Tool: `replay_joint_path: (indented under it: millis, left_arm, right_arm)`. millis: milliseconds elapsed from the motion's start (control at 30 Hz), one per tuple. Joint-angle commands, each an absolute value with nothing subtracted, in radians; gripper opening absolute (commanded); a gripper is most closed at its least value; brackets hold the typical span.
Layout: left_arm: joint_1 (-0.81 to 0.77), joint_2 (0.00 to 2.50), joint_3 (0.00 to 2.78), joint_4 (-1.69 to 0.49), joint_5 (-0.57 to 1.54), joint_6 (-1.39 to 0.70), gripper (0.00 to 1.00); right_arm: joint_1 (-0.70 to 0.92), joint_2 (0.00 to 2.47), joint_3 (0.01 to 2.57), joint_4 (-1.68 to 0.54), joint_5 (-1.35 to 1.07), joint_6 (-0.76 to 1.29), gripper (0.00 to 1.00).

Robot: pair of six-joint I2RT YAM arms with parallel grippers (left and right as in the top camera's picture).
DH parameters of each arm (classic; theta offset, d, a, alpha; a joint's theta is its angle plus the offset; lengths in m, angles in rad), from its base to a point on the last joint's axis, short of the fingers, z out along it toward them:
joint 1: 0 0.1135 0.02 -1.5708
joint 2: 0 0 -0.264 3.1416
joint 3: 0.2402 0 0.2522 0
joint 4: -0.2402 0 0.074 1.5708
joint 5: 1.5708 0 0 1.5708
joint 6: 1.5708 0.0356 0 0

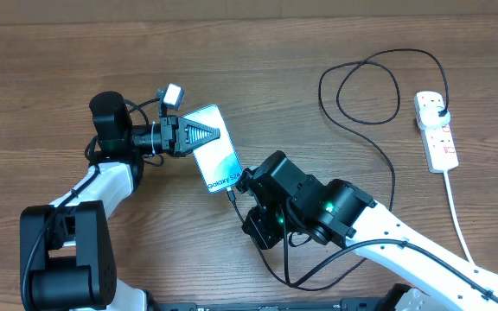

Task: Plug charger to phone and switch on socket

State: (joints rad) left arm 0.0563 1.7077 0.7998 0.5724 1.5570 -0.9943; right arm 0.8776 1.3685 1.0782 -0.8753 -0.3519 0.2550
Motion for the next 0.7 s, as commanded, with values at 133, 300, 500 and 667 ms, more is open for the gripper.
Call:
replay_joint_path:
  millis: [133,300,500,667]
  left_arm:
    - [0.052,1.705,0.807,0.580,1.580,-1.019,0.04]
    - [0.052,1.705,0.807,0.580,1.580,-1.026,0.04]
    - [0.052,1.705,0.807,0.580,1.580,-1.048,0.04]
    - [0.051,1.705,0.807,0.580,1.580,-1.047,0.05]
  right_arm:
    - [0.873,1.371,1.114,-0.868,-0.353,0.261,0.04]
    - [0.873,1.371,1.114,-0.867,-0.322,0.261,0.04]
    - [0.873,1.371,1.114,-0.855,-0.323,0.261,0.04]
    - [0.873,1.371,1.114,-0.836,-0.323,0.261,0.04]
